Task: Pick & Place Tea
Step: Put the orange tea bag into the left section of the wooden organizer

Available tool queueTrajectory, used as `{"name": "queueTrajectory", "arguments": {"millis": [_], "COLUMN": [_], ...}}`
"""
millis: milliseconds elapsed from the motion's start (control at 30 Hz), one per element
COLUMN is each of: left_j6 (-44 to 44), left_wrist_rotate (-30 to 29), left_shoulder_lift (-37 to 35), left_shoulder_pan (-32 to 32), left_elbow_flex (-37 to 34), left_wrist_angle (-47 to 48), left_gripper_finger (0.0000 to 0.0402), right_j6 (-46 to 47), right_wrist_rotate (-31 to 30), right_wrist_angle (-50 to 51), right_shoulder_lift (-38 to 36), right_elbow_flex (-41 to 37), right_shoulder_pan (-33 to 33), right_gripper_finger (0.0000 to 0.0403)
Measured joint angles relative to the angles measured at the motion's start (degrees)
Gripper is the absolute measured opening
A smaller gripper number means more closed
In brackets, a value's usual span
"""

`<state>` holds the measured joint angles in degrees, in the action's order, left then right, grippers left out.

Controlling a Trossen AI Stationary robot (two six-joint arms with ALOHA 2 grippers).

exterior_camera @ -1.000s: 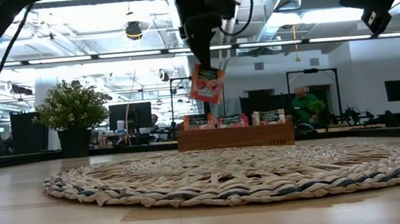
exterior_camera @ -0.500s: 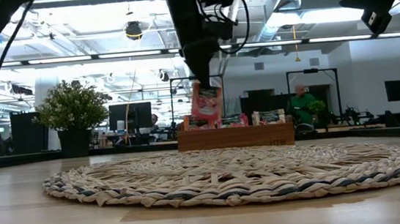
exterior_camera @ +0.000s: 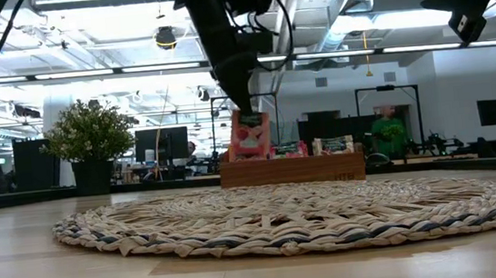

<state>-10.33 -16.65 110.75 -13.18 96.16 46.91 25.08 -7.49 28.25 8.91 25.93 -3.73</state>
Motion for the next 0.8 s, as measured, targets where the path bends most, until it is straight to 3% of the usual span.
{"name": "queueTrajectory", "arguments": {"millis": [167, 600, 800], "left_j6": [-1.9, -5.2, -5.4], "left_wrist_rotate": [-0.8, -1.1, 2.8], "left_shoulder_lift": [0.0, 0.1, 0.1], "left_shoulder_pan": [-0.3, -2.9, -3.8], "left_elbow_flex": [-3.0, -3.2, -3.2], "left_wrist_angle": [-2.3, -3.5, -4.2], "left_gripper_finger": [0.0, 0.0, 0.0], "right_j6": [0.0, 0.5, 0.5], "right_wrist_rotate": [0.0, 0.0, 0.0], "right_wrist_angle": [0.0, 0.0, 0.0], "right_shoulder_lift": [0.0, 0.0, 0.0], "right_elbow_flex": [0.0, 0.0, 0.0], "right_shoulder_pan": [0.0, 0.0, 0.0], "right_gripper_finger": [0.0065, 0.0065, 0.0065]}}
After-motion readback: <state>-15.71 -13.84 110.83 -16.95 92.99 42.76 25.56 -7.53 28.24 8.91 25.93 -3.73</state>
